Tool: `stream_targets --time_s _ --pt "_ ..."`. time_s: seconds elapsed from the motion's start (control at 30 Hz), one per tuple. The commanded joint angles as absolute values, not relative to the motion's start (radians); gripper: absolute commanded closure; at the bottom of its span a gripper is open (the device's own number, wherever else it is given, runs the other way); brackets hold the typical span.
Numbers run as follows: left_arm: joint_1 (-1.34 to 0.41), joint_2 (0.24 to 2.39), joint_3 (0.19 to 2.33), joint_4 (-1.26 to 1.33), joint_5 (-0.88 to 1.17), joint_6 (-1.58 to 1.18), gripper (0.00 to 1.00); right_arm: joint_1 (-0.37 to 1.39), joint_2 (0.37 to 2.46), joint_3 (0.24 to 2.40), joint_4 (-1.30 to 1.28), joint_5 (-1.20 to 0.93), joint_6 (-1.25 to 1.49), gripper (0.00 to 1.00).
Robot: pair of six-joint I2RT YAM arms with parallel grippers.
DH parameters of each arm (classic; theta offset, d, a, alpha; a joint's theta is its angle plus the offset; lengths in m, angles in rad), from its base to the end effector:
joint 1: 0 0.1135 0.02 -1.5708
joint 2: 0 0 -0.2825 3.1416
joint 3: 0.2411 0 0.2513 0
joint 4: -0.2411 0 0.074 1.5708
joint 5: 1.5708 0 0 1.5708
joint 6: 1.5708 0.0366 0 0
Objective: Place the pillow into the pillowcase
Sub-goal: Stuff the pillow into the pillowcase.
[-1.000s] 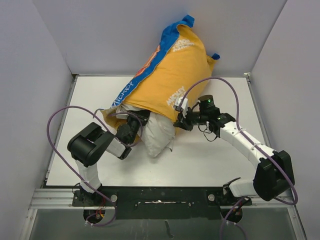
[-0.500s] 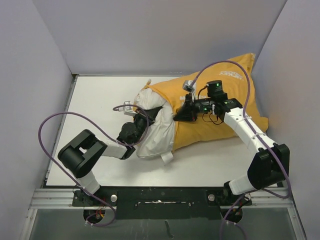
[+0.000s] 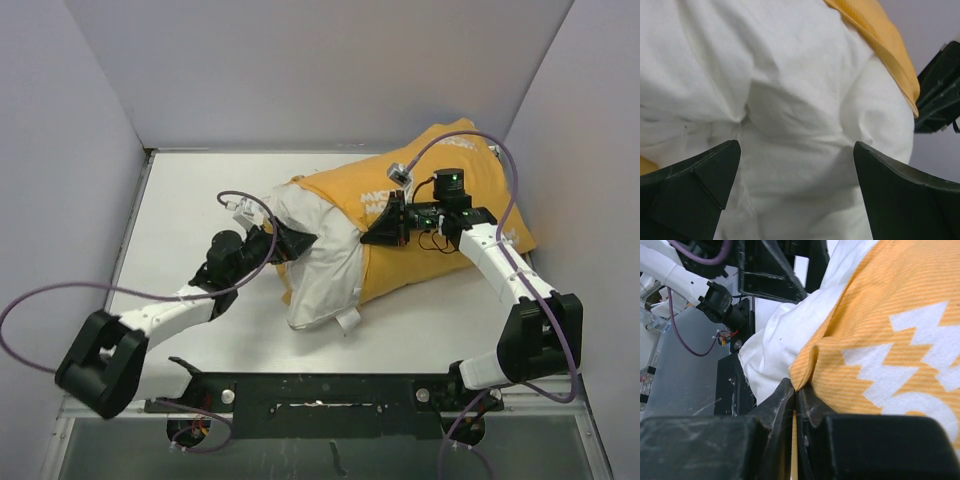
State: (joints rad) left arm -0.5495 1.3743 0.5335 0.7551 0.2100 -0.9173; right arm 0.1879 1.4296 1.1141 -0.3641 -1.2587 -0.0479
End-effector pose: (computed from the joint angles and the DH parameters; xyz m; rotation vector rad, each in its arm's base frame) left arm 0.2362 -0.1536 0.2393 -0.1592 1.8148 -1.2560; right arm 0.2854 0.0897 0.3209 -0.8919 1.8342 1.4635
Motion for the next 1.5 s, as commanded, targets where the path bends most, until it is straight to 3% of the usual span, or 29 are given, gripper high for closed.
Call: stream_targets --time_s 0.0,0.13,0.3,0.43,0.57,0.6,0.63,0.7,0.77,0.9,1.0,1.3,1.47 --pt "-0.511 1.084 0.588 0.303 0.316 -0.707 0.02 0.175 1.419 1.119 -0.280 -1.277 -0.039 1.00" --pt "-0.513 0.932 0.604 0.057 0.350 -0.673 0.02 0.171 1.422 1.120 -0.275 -1.278 -0.035 1.00" --pt "-0.618 0.873 0.490 0.079 0.387 -0.735 0.03 0.173 1.432 1.135 -0.280 -1.301 -0.024 1.00" --pt "-0.739 1.018 0.500 0.198 0.341 -0.684 0.02 0.186 1.448 1.159 -0.306 -1.350 -0.033 1.00" --pt "-0.741 1.270 0.585 0.412 0.416 -0.645 0.05 0.225 1.458 1.210 -0.396 -1.401 -0.094 1.00" --pt "-0.742 1.330 0.621 0.447 0.416 -0.633 0.13 0.246 1.464 1.240 -0.420 -1.418 -0.104 1.00" --pt "-0.740 1.383 0.650 0.497 0.418 -0.630 0.27 0.277 1.468 1.267 -0.445 -1.435 -0.112 1.00" --pt "-0.729 1.453 0.685 0.660 0.381 -0.640 0.87 0.357 1.481 1.335 -0.510 -1.460 -0.135 1.00" --pt "-0.737 1.484 0.692 0.870 0.303 -0.610 1.00 0.464 1.492 1.403 -0.568 -1.484 -0.169 1.00" --pt "-0.842 1.530 0.664 1.305 0.194 -0.443 1.00 0.586 1.543 1.500 -0.661 -1.501 -0.222 1.00" --pt "-0.907 1.616 0.666 1.493 0.187 -0.374 1.00 0.603 1.592 1.530 -0.658 -1.517 -0.211 1.00" --pt "-0.933 1.807 0.755 1.519 0.263 -0.431 1.00 0.584 1.562 1.370 -0.338 -1.544 0.070 1.00" --pt "-0.945 1.809 0.844 1.517 0.284 -0.419 1.00 0.551 1.461 1.322 -0.122 -1.565 0.270 1.00"
